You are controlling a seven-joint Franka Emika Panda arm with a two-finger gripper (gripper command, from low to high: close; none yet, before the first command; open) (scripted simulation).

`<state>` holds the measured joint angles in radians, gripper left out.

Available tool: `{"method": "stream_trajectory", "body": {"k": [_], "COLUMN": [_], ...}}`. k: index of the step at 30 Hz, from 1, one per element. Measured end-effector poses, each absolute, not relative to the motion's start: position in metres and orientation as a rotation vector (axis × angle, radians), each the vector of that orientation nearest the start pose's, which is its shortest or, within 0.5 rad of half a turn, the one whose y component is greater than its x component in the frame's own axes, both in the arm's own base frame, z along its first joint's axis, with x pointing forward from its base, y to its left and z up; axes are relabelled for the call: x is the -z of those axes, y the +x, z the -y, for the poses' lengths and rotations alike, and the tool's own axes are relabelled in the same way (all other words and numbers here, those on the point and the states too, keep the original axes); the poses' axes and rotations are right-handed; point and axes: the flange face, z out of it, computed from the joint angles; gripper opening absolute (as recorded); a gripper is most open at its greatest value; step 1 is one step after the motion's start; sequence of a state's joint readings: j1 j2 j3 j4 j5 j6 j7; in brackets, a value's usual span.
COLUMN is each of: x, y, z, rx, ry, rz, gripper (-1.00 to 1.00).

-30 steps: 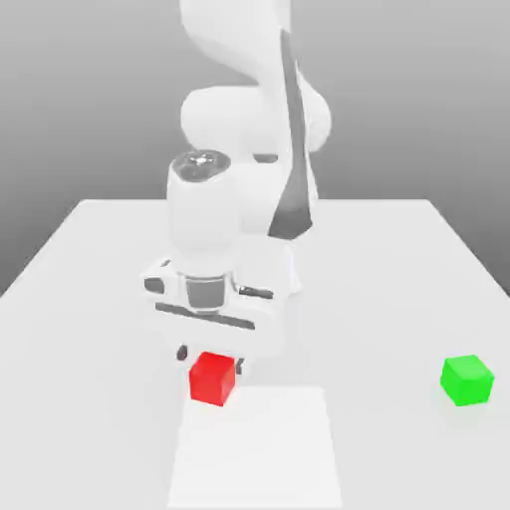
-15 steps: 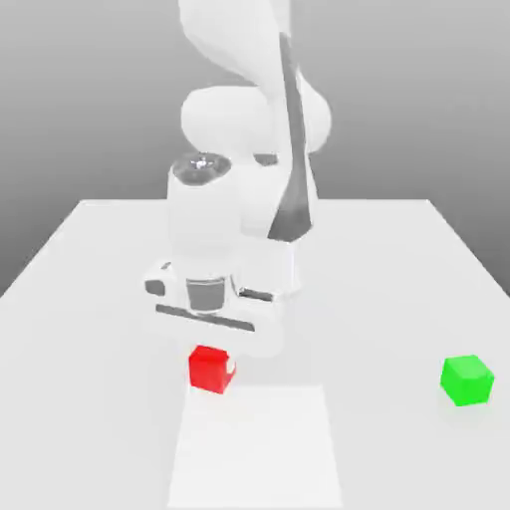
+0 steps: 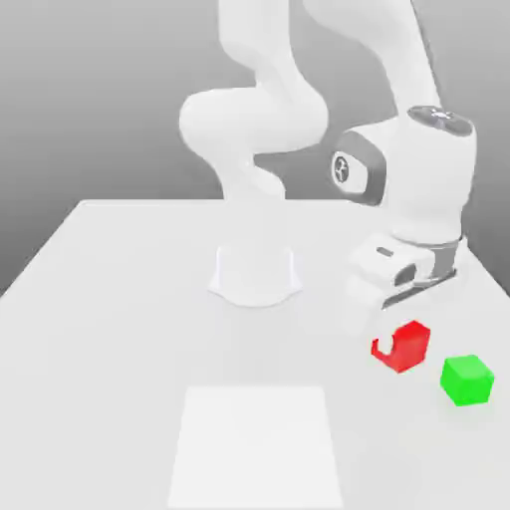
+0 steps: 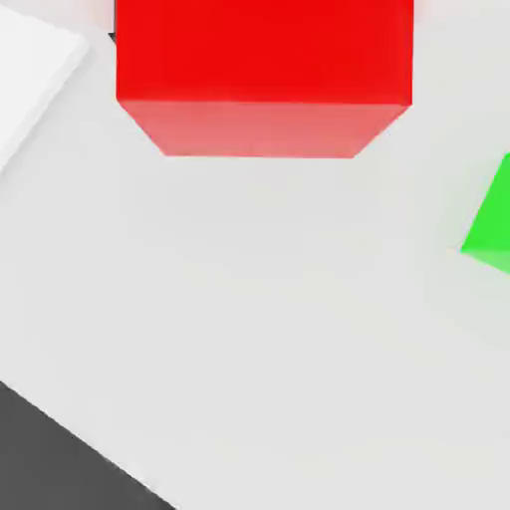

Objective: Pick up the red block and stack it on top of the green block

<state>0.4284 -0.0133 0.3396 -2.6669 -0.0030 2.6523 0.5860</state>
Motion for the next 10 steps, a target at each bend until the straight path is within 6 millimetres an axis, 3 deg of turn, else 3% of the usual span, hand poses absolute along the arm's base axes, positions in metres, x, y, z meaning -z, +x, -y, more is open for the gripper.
{"method": "stream_trajectory", "body": {"k": [1, 2, 3, 6, 7, 10], "x": [-0.240, -0.233, -0.224, -0.192, -0.184, -0.184], "y": [0.283, 0.282, 0.294, 0.298, 0.298, 0.298], "z": [-0.319, -0.324, -0.317, -0.314, -0.314, -0.314], "rx": [0.003, 0.003, 0.003, 0.002, 0.001, 0.001], "ry": [-3.113, -3.107, -3.112, -3.114, -3.113, -3.113], "rz": [0.444, 0.475, 0.435, 0.423, 0.423, 0.423], "gripper": [-1.00, -1.00, -1.00, -1.00, 1.00, 1.00]}}
